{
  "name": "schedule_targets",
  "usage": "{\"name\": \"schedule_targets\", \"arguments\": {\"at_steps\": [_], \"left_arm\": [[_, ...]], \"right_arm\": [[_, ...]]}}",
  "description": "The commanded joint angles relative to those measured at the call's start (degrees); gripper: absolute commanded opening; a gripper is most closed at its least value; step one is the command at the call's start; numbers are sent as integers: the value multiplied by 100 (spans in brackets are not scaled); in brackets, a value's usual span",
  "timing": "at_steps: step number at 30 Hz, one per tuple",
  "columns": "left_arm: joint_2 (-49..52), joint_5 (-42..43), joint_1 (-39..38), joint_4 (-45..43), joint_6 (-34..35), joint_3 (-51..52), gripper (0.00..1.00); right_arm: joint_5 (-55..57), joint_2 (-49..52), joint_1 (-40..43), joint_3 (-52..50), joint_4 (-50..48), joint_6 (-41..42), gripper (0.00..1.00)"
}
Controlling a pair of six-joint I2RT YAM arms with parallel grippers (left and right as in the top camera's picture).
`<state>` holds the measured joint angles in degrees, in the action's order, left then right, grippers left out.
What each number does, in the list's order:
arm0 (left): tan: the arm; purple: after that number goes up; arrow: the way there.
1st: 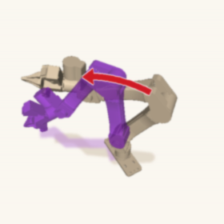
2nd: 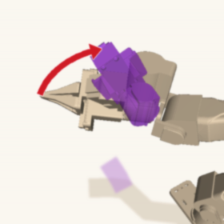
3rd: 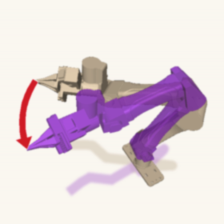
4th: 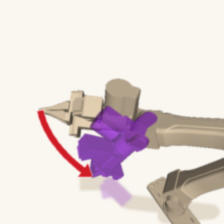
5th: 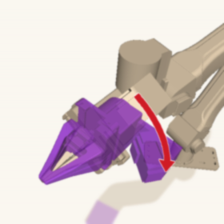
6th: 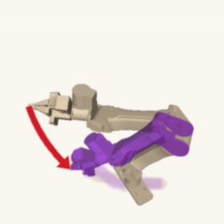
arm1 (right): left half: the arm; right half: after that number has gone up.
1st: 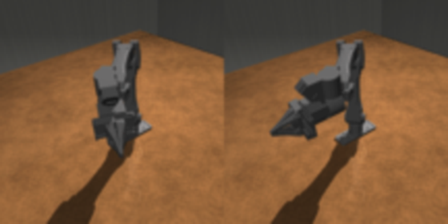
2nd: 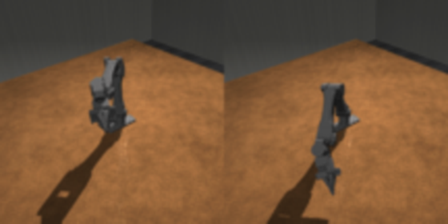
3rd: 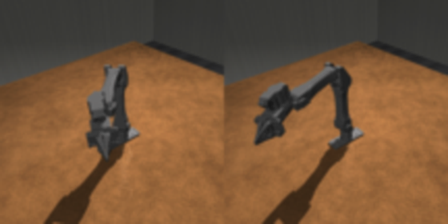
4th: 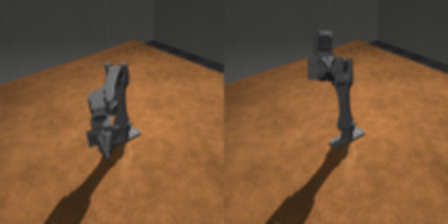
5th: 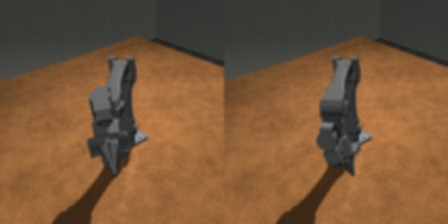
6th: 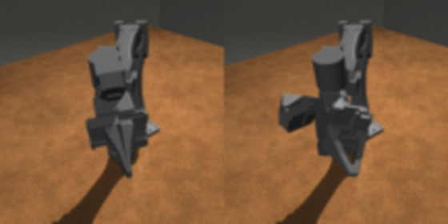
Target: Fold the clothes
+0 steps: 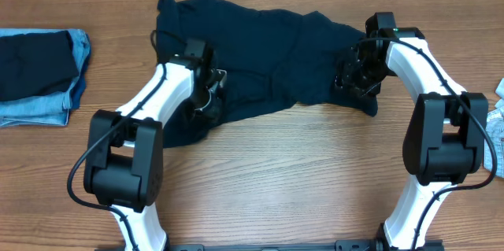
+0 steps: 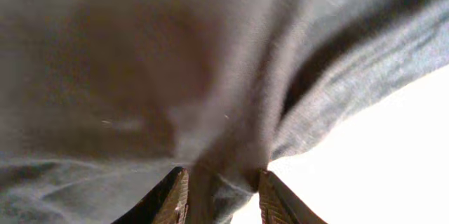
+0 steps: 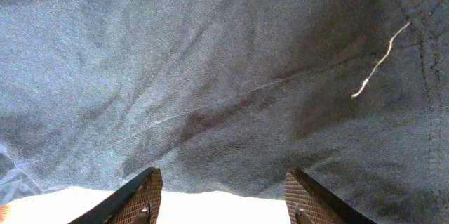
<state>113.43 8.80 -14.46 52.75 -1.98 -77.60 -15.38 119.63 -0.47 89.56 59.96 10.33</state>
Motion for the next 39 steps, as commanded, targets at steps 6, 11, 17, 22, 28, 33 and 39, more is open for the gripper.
{"name": "schedule_targets", "arguments": {"at_steps": [6,11,17,22,28,33,39], "left_arm": [[-31,-588,-428,155,-203,-22,25],[-31,-933,-422,358,44,-22,9],[-155,-1403,-420,514,476,-37,4],[-791,-1429,-422,798,940,-101,4],[-1775,-1429,-433,1215,988,-101,4],[-2024,-1432,-433,1480,970,-101,4],[-2013,-1436,-433,1613,970,-98,4]], "right_arm": [[55,-2,-17,39,-7,15,60],[52,-2,-17,39,-9,15,59],[57,-2,-15,39,17,13,59],[59,-2,-15,39,37,11,59],[142,-2,-15,39,37,17,60],[551,-2,0,39,48,17,63],[673,-2,317,39,-46,179,67]]}}
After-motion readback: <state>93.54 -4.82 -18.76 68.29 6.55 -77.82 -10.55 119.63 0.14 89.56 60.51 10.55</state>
